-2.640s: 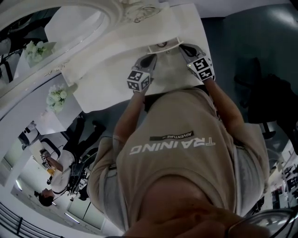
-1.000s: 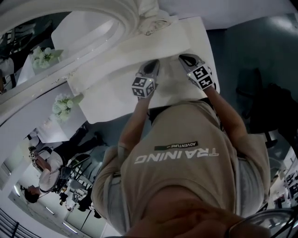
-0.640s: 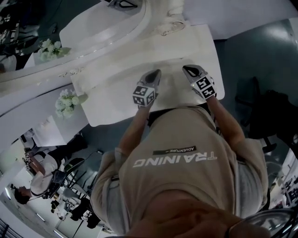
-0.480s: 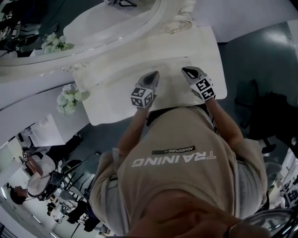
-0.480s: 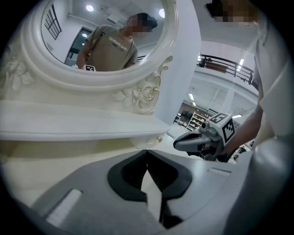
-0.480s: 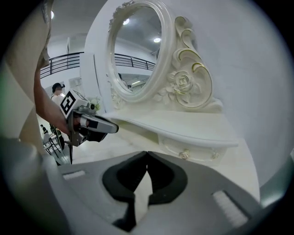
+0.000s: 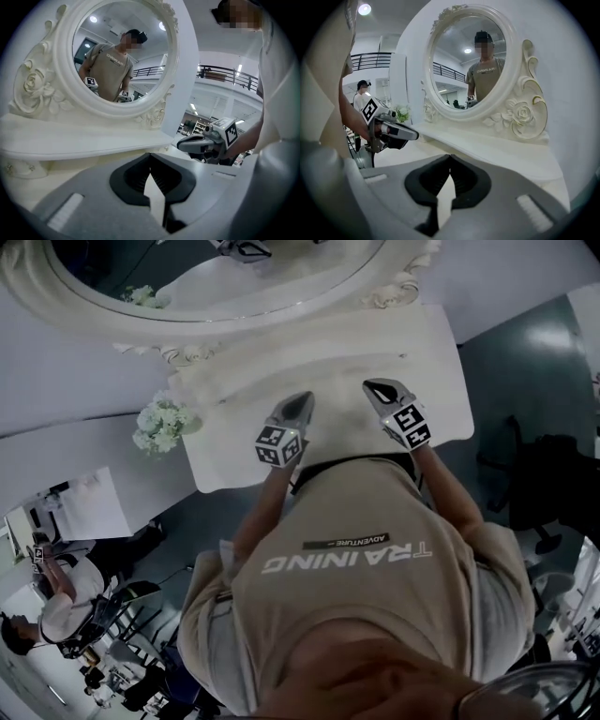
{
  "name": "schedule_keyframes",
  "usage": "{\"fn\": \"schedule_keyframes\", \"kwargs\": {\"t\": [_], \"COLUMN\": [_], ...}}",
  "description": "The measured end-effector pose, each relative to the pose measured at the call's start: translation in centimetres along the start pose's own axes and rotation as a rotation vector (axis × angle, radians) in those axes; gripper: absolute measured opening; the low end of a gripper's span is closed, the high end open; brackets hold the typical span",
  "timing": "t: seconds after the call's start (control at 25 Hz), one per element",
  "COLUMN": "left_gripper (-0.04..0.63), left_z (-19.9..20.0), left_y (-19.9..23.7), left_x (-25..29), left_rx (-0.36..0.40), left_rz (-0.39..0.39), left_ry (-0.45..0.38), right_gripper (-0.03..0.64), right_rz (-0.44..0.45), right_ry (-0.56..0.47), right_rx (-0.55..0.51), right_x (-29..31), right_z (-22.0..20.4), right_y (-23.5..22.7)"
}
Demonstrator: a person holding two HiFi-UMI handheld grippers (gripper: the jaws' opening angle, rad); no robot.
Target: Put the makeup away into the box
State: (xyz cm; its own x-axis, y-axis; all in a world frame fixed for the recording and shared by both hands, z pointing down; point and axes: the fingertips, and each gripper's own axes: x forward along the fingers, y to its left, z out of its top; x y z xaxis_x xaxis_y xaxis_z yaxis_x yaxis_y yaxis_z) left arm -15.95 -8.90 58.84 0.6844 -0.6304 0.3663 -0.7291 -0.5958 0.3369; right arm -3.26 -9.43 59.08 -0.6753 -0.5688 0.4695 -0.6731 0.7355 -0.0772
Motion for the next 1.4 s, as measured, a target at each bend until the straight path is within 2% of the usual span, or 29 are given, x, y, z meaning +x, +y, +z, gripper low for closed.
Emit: {"fn": "schedule_keyframes", "kwargs": {"t": [0.44,0.64,0.8,1.0,1.12,1.4], "left_gripper": [0.008,0.008,0.008,0.008,0.008,0.008], "left_z": [7.6,9.0,10.0,13.0,13.5,12.9], "left_y": [1.7,1.8,1.9,2.3,2.4,2.1], "left_x": [-5.9,-6.9,-7.4,-7.9,-7.6,-7.3], "left_rx": [0.099,0.235,0.218,0.222,0.248,0.239], "left_rz": [-0.042,-0.01,0.023,0.068,0.077,0.079], "left_ry": [-0.149,-0.157,-0.185,-0.263,-0.262,-0.236], "right_gripper": [0.005,0.005,0.005,0.005,0.005,0.005], "right_rz": [-0.093,-0.15,-0.141,-0.126,-0.119,-0.124], "right_ry": [-0.14,-0.204,-0.242,-0.3,-0.305,-0.304], "right_rx": [0.003,0.006,0.012,0.003,-0.043,-0.018], "right_x": [0.7,0.1,-0.5,-0.6,-0.4,-0.6], "right_z": [7.4,9.6,10.8,13.4,14.5,14.3], "right_y": [3.3,3.0,3.5,3.6,3.6,3.2]}}
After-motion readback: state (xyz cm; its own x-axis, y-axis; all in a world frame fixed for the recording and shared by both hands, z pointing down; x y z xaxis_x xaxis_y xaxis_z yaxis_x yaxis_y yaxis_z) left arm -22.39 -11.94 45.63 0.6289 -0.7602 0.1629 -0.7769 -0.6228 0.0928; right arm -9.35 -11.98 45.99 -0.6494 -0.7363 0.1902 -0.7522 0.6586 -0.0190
